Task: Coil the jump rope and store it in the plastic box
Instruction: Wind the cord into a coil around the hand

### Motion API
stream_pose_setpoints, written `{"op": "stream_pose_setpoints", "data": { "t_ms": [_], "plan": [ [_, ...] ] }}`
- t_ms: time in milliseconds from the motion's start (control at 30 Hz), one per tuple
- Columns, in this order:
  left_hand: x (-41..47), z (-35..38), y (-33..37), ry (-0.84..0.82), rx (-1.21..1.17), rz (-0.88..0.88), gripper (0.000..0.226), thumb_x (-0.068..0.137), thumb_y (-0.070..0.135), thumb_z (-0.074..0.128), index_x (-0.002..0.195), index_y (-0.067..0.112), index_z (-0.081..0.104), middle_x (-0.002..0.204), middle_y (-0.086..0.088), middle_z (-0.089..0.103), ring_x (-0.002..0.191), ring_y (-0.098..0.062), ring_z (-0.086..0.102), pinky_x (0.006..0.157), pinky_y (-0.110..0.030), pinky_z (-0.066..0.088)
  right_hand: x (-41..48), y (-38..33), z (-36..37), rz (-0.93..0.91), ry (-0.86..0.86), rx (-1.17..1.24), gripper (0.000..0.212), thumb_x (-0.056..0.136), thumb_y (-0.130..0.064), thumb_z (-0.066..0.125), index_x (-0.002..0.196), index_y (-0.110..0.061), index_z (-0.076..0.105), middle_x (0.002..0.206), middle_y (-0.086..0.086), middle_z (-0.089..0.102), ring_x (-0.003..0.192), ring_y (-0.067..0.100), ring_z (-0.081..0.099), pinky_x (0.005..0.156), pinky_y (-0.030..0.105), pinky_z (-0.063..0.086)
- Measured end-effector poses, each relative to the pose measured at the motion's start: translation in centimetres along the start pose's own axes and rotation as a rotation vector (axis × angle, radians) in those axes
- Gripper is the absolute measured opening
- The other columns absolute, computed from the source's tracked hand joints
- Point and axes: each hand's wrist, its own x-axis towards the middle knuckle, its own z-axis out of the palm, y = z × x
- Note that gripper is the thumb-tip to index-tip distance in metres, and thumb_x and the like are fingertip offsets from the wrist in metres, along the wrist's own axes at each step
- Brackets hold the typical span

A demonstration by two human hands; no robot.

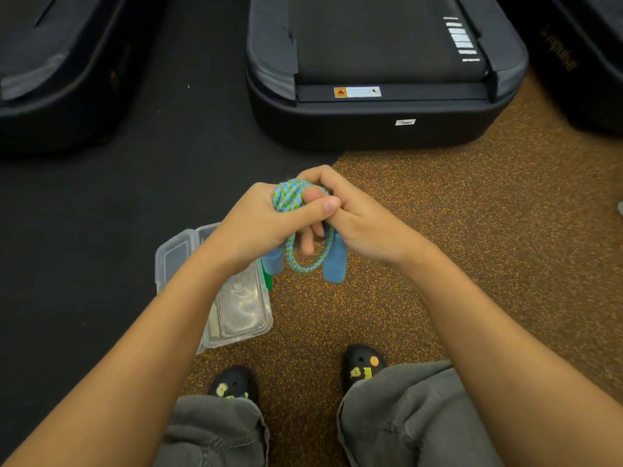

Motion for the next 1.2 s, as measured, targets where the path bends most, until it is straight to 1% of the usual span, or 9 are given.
{"op": "stream_pose_setpoints", "data": {
  "t_ms": [133,233,333,500,633,800,933,1000,1200],
  "plan": [
    [-0.2,-0.7,-0.2,-0.218,-0.113,-0.026,0.019,0.070,0.031,0.068,0.056,0.019,0.064,0.050,0.003,0.059,0.059,-0.008,0.059,0.069,-0.021,0.049,-0.4,-0.2,0.1,0.040,-0.039,0.104,0.015,0.099,-0.022,0.036,0.103,-0.012,0.045,0.058,-0.006,0.061,0.056,-0.002,0.057,0.061,0.013,0.045],
    [-0.3,-1.5,-0.1,-0.336,-0.113,-0.042,0.014,0.070,0.023,0.069,0.068,0.011,0.064,0.063,0.002,0.061,0.068,-0.011,0.059,0.072,-0.024,0.051,-0.5,-0.2,-0.1,0.049,-0.049,0.147,0.013,0.096,-0.026,0.039,0.096,-0.016,0.047,0.055,-0.009,0.062,0.059,0.000,0.062,0.063,0.017,0.049],
    [-0.3,-1.9,0.0,-0.327,-0.124,-0.112,0.026,0.068,0.012,0.075,0.088,-0.001,0.064,0.078,-0.005,0.066,0.077,-0.013,0.064,0.076,-0.024,0.054,-0.5,-0.1,-0.3,0.042,-0.049,0.031,0.008,0.093,-0.031,0.045,0.091,-0.024,0.048,0.063,-0.013,0.059,0.063,-0.004,0.055,0.066,0.019,0.046],
    [-0.3,-1.8,0.1,-0.278,-0.096,-0.105,0.025,0.072,0.020,0.072,0.093,0.008,0.066,0.086,-0.012,0.066,0.085,-0.017,0.064,0.082,-0.028,0.053,-0.3,0.0,-0.3,0.037,0.043,-0.074,0.015,0.086,-0.043,0.047,0.090,-0.028,0.049,0.078,-0.013,0.055,0.075,0.004,0.052,0.071,0.027,0.045],
    [-0.3,-1.8,0.3,-0.233,-0.075,-0.069,0.023,0.066,0.036,0.069,0.072,0.013,0.068,0.074,0.000,0.067,0.080,-0.014,0.064,0.082,-0.031,0.052,-0.1,0.1,0.0,0.024,0.106,-0.095,0.023,0.087,-0.043,0.046,0.091,-0.021,0.051,0.068,-0.010,0.060,0.071,0.010,0.058,0.072,0.033,0.047],
    [-0.1,-1.7,0.3,-0.072,-0.077,-0.043,0.031,0.065,0.030,0.078,0.075,0.003,0.067,0.063,0.001,0.068,0.069,-0.010,0.066,0.070,-0.023,0.055,-0.1,0.1,0.0,0.008,0.193,-0.119,0.032,0.089,-0.041,0.046,0.090,-0.011,0.055,0.076,0.010,0.068,0.078,0.025,0.063,0.076,0.043,0.049],
    [-0.1,-0.9,0.5,-0.079,-0.111,-0.018,0.020,0.072,0.030,0.066,0.061,0.014,0.062,0.056,0.004,0.062,0.062,-0.008,0.060,0.066,-0.019,0.050,-0.1,0.1,-0.1,0.018,0.211,-0.123,0.030,0.092,-0.041,0.042,0.082,-0.016,0.053,0.070,-0.006,0.061,0.071,0.008,0.055,0.071,0.032,0.046],
    [0.0,-0.6,0.4,-0.066,-0.149,-0.029,0.031,0.077,0.031,0.061,0.057,0.009,0.053,0.049,0.006,0.051,0.053,-0.006,0.051,0.059,-0.016,0.045,-0.2,0.0,-0.2,0.016,0.219,-0.129,0.023,0.095,-0.038,0.041,0.078,-0.024,0.049,0.069,-0.009,0.054,0.064,0.004,0.050,0.065,0.026,0.044],
    [-0.2,-0.3,0.1,-0.129,-0.373,-0.146,0.030,0.083,0.029,0.059,0.059,0.011,0.052,0.038,0.009,0.035,0.038,-0.005,0.038,0.046,-0.012,0.038,-0.2,0.3,-1.8,0.035,0.344,-0.092,0.024,0.087,-0.038,0.053,0.089,-0.014,0.056,0.076,0.006,0.051,0.062,0.017,0.045,0.061,0.043,0.048]
  ]
}}
